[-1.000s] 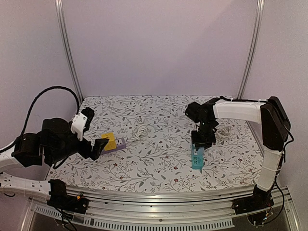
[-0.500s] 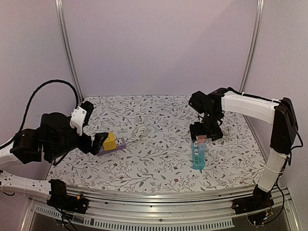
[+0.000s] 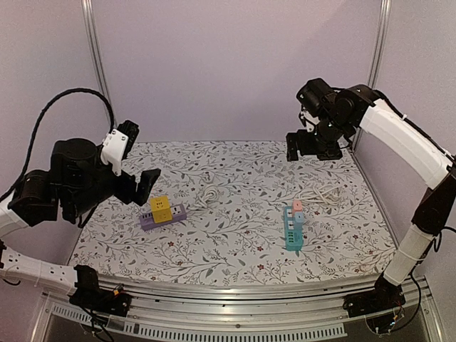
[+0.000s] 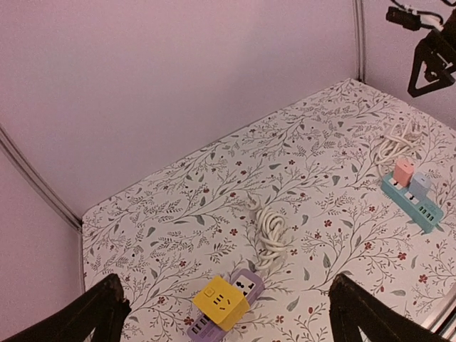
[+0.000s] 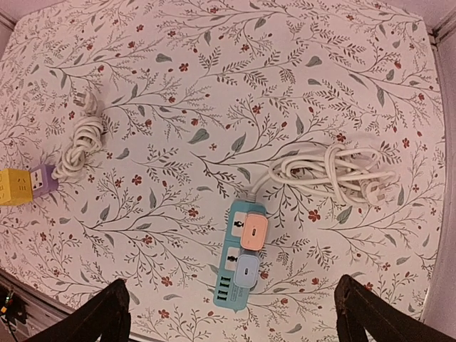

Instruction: Insert the plug

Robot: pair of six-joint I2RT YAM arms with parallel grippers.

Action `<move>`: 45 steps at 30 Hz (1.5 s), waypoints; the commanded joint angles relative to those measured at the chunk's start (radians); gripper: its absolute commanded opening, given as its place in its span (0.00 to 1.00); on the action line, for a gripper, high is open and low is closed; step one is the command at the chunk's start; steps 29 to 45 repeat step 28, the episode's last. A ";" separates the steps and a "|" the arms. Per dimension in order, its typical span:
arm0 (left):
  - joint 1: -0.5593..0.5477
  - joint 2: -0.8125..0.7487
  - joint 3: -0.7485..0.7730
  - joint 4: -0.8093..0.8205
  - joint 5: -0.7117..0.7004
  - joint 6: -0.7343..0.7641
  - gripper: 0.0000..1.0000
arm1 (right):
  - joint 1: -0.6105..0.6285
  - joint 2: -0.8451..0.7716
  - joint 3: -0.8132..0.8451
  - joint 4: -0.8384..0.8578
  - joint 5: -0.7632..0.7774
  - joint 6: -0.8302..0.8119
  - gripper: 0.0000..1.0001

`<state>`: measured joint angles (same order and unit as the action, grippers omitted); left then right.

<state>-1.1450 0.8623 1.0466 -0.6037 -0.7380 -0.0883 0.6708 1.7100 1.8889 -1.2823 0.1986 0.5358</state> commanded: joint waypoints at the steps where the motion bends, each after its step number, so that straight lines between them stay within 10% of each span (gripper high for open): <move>1: 0.004 0.076 0.106 0.012 -0.060 0.079 1.00 | -0.006 -0.079 0.117 -0.004 0.040 -0.090 0.99; 21: 0.155 0.256 0.362 -0.113 -0.008 -0.088 1.00 | -0.006 -0.545 -0.252 0.246 0.094 -0.016 0.99; 45: 0.154 0.250 0.360 -0.149 0.007 -0.154 1.00 | -0.006 -0.584 -0.291 0.258 0.110 -0.017 0.99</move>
